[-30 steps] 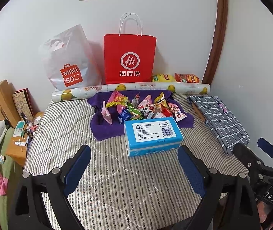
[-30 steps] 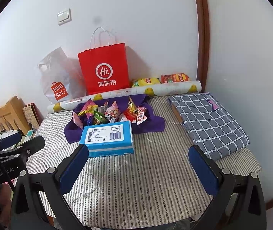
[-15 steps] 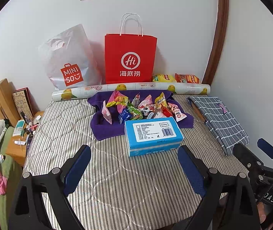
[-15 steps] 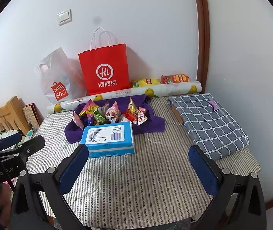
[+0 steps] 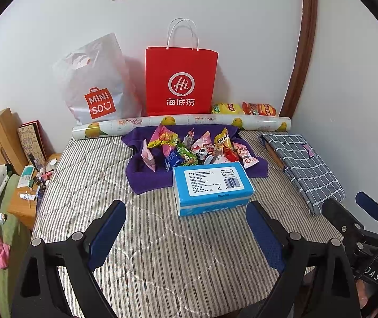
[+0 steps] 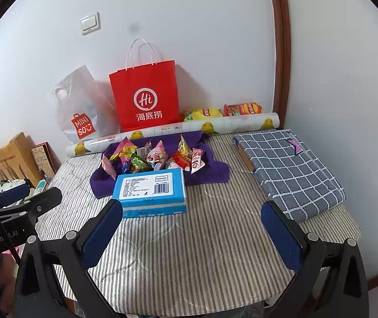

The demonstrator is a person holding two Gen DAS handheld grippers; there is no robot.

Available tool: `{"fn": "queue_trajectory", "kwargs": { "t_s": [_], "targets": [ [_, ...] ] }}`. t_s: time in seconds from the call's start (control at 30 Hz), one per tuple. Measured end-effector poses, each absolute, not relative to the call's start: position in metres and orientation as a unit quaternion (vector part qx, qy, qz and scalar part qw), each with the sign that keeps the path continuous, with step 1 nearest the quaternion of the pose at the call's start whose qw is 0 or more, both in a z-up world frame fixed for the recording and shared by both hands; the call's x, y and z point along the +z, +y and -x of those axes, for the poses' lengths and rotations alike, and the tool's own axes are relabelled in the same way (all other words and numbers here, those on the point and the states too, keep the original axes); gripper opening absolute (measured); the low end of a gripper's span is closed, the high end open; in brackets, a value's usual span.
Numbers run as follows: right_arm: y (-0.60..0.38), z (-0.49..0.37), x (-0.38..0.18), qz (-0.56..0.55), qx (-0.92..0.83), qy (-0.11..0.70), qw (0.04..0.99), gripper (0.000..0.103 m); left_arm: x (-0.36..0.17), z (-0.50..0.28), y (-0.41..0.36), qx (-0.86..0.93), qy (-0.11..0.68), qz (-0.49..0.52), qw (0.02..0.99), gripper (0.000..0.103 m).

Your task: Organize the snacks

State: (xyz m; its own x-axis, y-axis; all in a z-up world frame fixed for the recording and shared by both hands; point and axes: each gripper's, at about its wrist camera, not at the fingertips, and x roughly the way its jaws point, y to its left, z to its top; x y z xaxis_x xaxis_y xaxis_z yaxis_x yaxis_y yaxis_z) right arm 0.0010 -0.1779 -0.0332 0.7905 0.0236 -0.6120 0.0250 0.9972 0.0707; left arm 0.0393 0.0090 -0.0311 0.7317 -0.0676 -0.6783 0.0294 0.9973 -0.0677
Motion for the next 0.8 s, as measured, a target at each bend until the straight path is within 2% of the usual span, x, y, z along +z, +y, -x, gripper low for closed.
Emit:
{"fn": "queue_trajectory", "kwargs": {
  "t_s": [0.8],
  "targets": [
    [-0.1763,0.0005,-0.0319,-0.037,0.0,0.322,0.946,0.103,-0.0306,-0.0381,0.0103,-0.025,0.362,0.027,0.931,0.092]
  ]
}}
